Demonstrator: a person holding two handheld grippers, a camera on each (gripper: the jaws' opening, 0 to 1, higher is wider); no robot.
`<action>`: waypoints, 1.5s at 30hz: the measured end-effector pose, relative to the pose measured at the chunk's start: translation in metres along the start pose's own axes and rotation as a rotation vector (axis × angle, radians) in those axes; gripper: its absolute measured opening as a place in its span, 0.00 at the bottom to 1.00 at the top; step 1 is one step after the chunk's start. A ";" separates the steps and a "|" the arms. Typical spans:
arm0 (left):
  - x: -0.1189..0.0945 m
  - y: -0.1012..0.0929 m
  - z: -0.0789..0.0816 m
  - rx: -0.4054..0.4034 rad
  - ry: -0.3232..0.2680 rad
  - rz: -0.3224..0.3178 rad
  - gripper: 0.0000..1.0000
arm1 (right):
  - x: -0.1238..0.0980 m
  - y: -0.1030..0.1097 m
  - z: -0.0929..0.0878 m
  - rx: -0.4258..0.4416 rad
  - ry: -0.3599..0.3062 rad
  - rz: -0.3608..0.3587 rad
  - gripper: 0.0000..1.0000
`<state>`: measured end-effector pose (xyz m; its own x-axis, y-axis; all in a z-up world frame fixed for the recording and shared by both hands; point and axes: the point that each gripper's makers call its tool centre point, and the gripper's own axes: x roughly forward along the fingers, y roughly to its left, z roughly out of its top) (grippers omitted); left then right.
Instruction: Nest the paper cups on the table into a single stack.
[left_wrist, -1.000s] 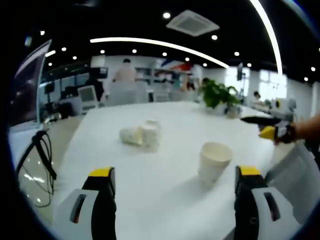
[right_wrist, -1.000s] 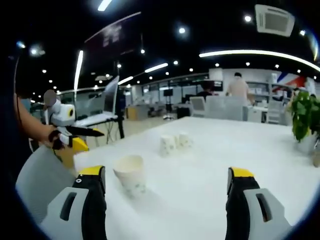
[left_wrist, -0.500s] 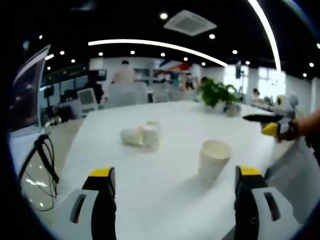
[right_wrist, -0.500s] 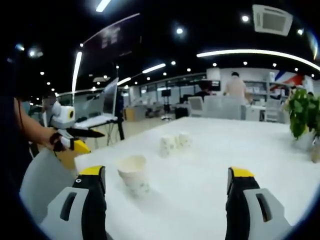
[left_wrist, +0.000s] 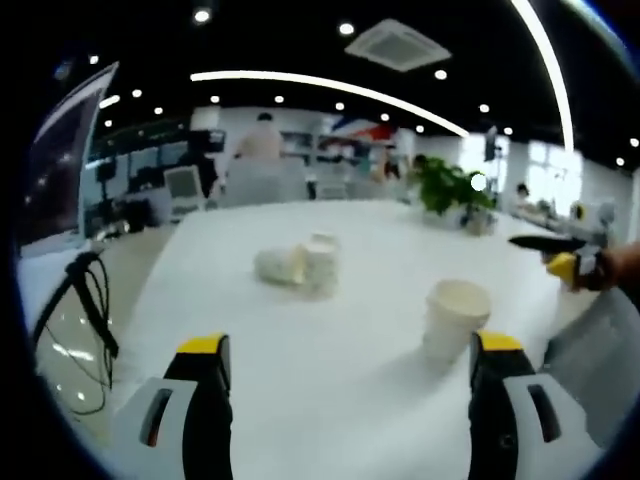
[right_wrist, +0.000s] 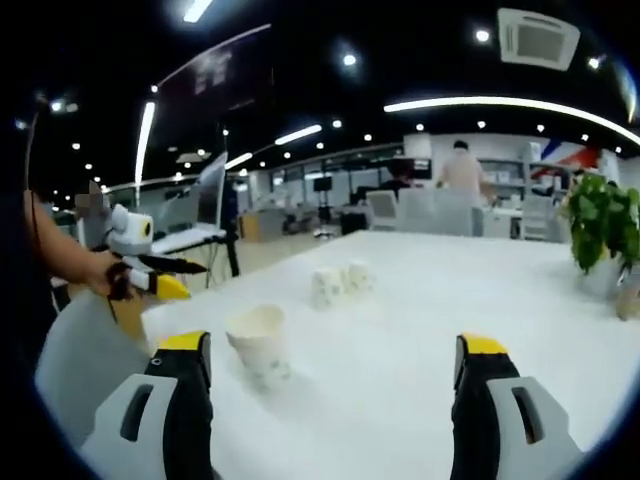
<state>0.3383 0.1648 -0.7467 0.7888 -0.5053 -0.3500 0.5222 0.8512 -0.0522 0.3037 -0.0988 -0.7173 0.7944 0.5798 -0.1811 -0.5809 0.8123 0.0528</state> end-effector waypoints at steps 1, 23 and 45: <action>0.002 0.001 0.000 0.004 0.002 -0.001 0.99 | 0.000 0.000 0.000 -0.005 0.002 0.001 1.00; 0.087 0.007 0.053 0.074 -0.039 -0.096 0.99 | -0.001 -0.004 -0.001 0.032 0.009 -0.009 1.00; 0.169 0.021 0.088 0.115 -0.060 -0.148 0.99 | -0.001 -0.011 -0.008 0.058 0.036 -0.027 1.00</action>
<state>0.5109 0.0853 -0.7244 0.7172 -0.6340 -0.2894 0.6644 0.7473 0.0096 0.3073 -0.1086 -0.7257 0.8019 0.5561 -0.2184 -0.5474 0.8303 0.1044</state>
